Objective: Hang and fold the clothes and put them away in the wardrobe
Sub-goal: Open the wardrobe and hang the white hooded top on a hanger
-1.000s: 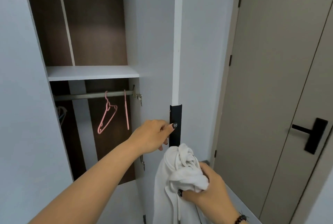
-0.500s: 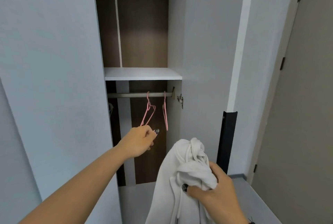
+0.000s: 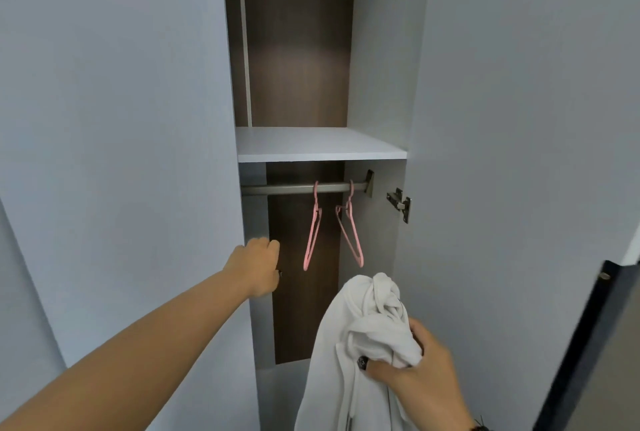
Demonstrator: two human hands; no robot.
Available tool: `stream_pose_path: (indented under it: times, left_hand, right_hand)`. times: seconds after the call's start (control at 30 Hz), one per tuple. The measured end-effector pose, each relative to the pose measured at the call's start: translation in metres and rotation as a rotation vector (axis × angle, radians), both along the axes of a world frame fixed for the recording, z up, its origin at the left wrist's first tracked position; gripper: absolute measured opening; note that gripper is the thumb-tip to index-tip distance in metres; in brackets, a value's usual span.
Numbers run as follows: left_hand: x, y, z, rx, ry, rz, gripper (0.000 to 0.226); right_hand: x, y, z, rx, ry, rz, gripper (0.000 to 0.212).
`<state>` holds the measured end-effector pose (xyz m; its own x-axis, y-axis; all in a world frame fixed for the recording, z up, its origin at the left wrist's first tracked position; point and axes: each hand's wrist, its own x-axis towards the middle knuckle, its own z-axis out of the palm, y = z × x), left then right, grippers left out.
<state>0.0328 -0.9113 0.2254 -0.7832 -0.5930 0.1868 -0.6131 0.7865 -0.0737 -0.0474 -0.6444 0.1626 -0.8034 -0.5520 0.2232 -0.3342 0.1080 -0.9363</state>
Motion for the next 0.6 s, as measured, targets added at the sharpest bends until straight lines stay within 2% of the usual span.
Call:
stream_pose_path:
  times: [0.1, 0.23, 0.4, 0.6]
  left_hand:
    - [-0.007, -0.042, 0.001, -0.284, -0.278, 0.009, 0.055]
    - [-0.018, -0.086, -0.004, -0.52, -0.427, -0.001, 0.054]
    - [-0.021, -0.097, -0.02, -0.584, -0.47, -0.005, 0.023]
    - [-0.011, -0.096, -0.032, -0.646, -0.496, -0.019, 0.031]
  right_hand:
    - [0.0, -0.026, -0.006, 0.009, -0.022, -0.033, 0.049]
    - [0.0, -0.051, -0.008, 0.007, -0.092, -0.073, 0.06]
    - [0.002, -0.063, -0.007, -0.025, -0.126, -0.155, 0.05]
    - [0.008, -0.071, -0.009, -0.037, -0.166, -0.19, 0.049]
